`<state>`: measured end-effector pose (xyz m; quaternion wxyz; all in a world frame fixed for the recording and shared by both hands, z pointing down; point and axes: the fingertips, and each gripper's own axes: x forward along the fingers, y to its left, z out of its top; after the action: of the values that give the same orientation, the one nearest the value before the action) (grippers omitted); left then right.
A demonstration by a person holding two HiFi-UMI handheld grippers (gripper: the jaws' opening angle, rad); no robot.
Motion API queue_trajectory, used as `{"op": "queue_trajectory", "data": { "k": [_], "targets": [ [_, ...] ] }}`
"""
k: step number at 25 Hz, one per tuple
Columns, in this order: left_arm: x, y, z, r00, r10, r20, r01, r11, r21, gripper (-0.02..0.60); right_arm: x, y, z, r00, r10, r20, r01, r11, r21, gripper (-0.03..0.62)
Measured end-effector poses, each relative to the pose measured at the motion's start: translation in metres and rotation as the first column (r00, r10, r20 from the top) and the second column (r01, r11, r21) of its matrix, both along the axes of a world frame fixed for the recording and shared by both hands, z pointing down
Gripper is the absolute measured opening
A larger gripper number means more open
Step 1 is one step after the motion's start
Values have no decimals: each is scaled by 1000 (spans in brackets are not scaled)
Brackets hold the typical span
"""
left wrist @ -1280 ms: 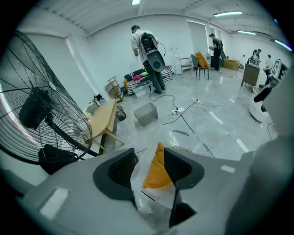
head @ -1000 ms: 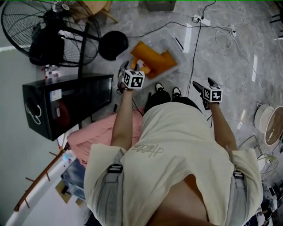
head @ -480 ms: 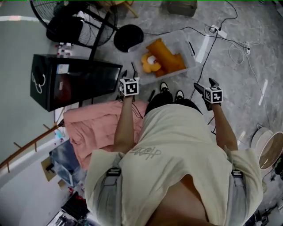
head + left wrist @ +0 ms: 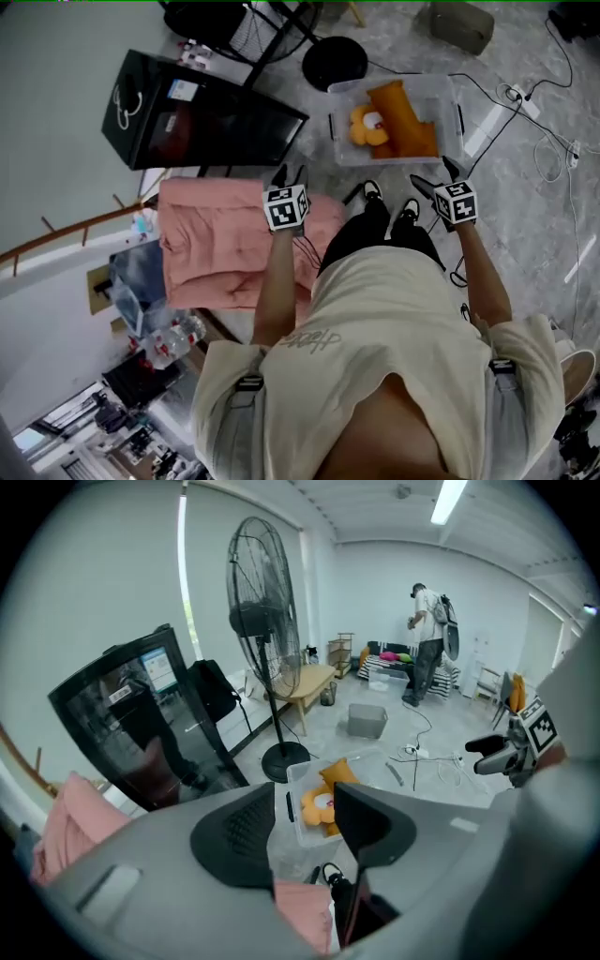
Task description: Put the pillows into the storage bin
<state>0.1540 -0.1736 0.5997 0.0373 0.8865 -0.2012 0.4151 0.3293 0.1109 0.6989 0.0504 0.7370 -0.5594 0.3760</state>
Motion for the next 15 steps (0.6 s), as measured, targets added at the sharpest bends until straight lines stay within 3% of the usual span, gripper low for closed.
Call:
{"op": "queue_trajectory", "data": {
  "k": [6, 10, 15],
  "targets": [
    [-54, -9, -24, 979, -167, -118, 166, 986, -19, 198, -32, -71, -39, 970, -229, -81, 233, 971, 56, 468],
    [-93, -11, -36, 937, -283, -203, 280, 959, -44, 187, -66, -108, -63, 918, -378, -124, 390, 917, 88, 468],
    [-158, -13, -40, 899, -368, -239, 369, 928, -42, 148, -107, -154, -96, 873, -467, -142, 485, 861, 154, 468]
  ]
}}
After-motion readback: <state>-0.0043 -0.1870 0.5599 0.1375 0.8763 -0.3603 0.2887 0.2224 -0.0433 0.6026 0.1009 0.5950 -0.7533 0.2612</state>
